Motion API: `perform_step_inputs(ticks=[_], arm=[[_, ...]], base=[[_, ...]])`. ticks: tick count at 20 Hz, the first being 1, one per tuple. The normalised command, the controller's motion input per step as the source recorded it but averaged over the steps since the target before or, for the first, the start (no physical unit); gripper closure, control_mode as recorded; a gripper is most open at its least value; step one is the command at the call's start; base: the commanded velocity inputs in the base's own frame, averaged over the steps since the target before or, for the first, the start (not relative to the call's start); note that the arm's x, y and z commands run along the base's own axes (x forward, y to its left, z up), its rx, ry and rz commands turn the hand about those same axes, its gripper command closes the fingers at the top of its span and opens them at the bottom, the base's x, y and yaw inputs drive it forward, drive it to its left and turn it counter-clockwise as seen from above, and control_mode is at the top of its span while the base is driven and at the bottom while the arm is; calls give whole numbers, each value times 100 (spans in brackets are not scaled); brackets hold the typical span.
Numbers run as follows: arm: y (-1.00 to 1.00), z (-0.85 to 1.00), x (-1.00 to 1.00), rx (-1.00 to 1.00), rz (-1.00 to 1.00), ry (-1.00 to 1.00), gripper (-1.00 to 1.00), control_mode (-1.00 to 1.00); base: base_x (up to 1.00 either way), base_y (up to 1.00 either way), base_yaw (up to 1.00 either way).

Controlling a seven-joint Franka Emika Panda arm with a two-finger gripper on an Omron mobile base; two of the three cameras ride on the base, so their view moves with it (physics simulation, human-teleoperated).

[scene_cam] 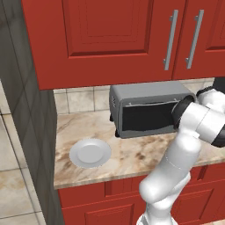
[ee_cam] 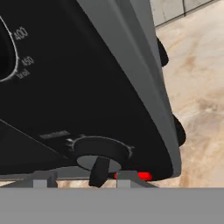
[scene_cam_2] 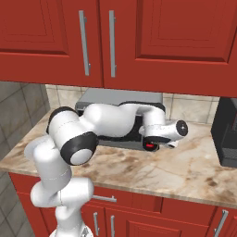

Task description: Pick up the bagel from the plate, place it on the toaster oven rack, close the door, and set the timer.

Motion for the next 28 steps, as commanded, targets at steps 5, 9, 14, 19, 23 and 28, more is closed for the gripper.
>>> perform_step_inputs(ticks=[5, 9, 14, 19, 23, 28], arm=[[-5, 0, 30, 14, 6, 0, 100, -100], [0, -1, 42, 16, 6, 0, 100, -100], [-3, -6, 36, 21, 8, 0, 100, -100], [-1, -11, 27, 27, 8, 0, 100, -100], [0, -20, 26, 27, 5, 0, 100, -100], [0, -21, 26, 27, 5, 0, 100, -100]], base=[[0, 0, 0], [0, 0, 0], [0, 0, 0], [0, 0, 0], [0, 0, 0], [0, 0, 0]])
